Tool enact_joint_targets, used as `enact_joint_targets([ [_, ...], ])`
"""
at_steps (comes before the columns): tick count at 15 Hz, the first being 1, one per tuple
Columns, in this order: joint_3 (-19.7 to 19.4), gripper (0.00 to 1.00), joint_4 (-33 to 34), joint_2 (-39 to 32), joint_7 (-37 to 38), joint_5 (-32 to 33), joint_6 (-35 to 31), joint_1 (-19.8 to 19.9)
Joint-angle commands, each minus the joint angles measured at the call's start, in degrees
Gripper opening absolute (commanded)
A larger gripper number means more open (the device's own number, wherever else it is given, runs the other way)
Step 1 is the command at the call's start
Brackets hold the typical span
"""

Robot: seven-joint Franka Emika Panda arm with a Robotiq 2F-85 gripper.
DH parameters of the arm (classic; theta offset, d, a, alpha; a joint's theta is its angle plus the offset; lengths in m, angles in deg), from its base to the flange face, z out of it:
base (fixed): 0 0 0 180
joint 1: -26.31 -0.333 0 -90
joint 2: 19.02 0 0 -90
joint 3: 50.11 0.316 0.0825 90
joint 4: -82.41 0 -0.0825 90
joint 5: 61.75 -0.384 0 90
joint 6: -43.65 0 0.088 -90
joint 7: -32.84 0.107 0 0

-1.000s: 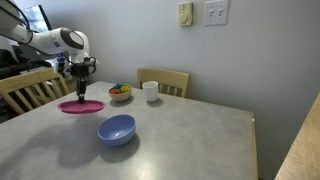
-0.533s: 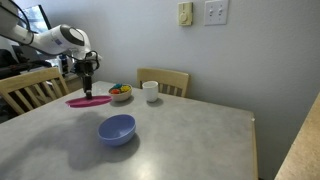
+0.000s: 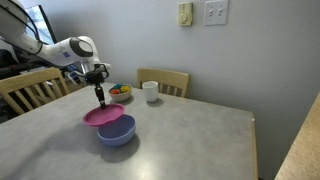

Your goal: Put the pink lid on the blue bowl

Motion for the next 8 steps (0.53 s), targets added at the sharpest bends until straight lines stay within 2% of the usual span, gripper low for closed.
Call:
enact_joint_targets([
  [1, -0.2, 0.03, -12.7, 7.0, 2.9, -0.7, -7.1, 1.4],
  [8, -1.0, 0.03, -23.4, 14.3, 7.6, 0.4, -13.0, 2.5],
])
